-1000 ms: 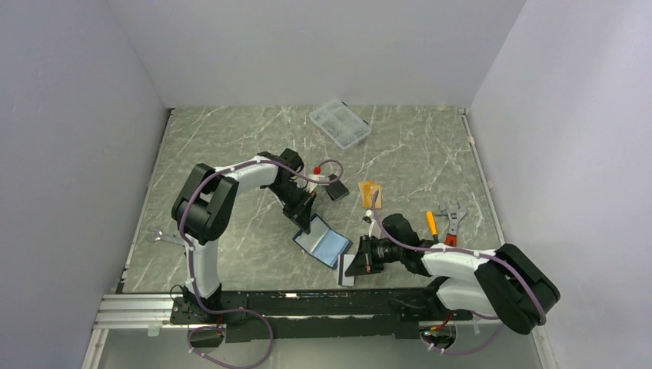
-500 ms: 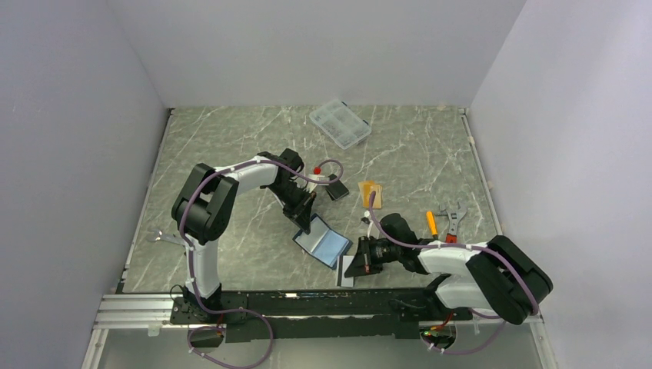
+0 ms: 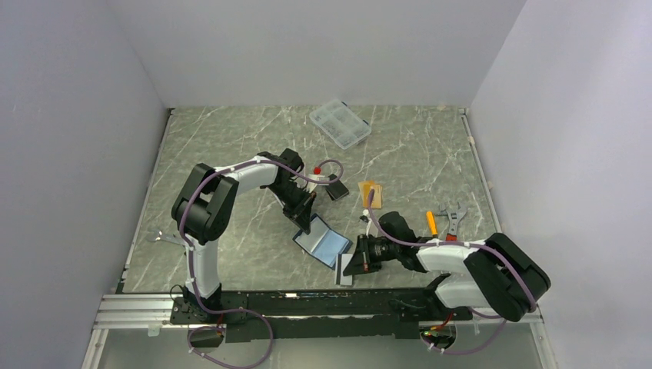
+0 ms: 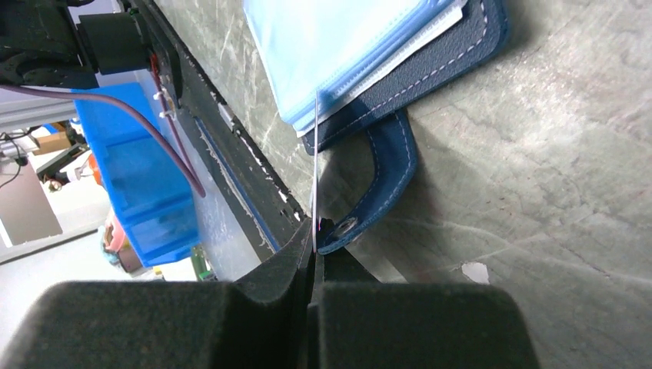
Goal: Put the credit cards into the card holder
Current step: Turn over the card slot in the card holder.
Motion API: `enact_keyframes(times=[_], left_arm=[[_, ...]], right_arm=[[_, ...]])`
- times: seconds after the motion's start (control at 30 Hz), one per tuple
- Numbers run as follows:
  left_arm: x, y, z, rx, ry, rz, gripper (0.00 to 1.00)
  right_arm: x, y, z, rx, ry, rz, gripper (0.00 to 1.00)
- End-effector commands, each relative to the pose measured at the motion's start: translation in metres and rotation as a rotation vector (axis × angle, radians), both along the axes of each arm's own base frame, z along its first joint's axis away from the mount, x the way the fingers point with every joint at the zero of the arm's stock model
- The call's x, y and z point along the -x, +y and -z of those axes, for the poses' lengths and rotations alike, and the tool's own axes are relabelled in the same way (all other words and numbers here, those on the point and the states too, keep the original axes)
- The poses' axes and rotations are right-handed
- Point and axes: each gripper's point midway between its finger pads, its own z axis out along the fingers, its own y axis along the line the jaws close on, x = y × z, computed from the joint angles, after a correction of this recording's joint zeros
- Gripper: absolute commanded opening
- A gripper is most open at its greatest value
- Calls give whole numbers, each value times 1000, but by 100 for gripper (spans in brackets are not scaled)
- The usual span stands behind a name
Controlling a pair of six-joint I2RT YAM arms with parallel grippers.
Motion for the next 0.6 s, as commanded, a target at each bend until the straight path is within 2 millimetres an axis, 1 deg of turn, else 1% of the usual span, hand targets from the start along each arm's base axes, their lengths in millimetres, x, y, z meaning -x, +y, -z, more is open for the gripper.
enact_keyframes(times=[0.0, 0.3, 0.57], left_arm=[[3, -4, -16, 52, -37, 29, 0], [3, -4, -18, 54, -45, 29, 0], [2, -5, -18, 55, -40, 28, 0]], right_arm=[[-14, 7, -5, -11, -55, 1, 0], [-9, 4, 5, 6, -16, 8, 0], [-3, -1, 3, 3, -15, 22, 0]])
